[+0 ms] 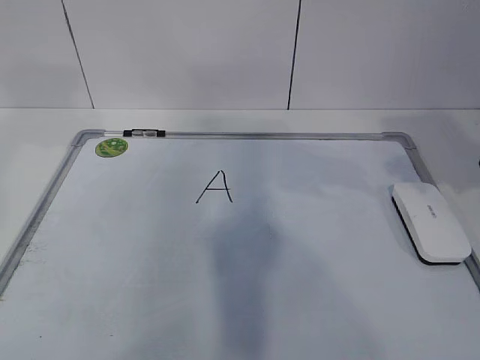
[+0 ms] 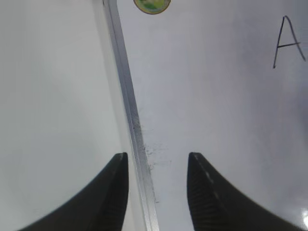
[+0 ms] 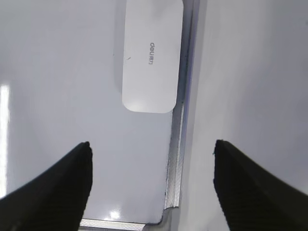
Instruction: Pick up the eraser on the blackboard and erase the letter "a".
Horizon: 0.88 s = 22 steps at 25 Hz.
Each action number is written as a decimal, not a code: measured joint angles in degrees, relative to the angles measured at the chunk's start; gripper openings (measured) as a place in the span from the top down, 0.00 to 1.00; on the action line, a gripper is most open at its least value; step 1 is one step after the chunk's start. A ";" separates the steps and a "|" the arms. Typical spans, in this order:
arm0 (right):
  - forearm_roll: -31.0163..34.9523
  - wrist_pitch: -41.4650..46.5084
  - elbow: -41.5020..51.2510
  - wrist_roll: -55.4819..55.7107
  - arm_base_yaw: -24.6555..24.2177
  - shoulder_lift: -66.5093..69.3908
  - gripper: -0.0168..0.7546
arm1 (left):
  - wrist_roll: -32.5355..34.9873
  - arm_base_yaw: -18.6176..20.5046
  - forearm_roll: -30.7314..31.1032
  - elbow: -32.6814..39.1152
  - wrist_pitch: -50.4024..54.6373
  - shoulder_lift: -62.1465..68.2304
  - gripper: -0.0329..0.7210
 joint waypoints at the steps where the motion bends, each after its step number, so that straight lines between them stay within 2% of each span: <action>1: 0.00 0.13 0.56 -0.07 0.00 -1.19 0.18 | -0.47 0.00 -0.10 0.10 0.00 -1.33 0.55; 6: 0.00 0.47 4.45 -0.48 0.00 -6.63 0.21 | -2.27 0.00 -0.87 3.80 0.08 -8.73 0.55; 17: 0.03 0.13 15.18 -0.48 0.00 -20.26 0.23 | -2.61 0.00 -0.97 25.95 0.21 -26.34 0.56; 22: 1.62 -0.55 21.47 -0.48 0.00 -26.05 0.23 | -2.69 0.00 -0.86 33.18 0.21 -35.85 0.56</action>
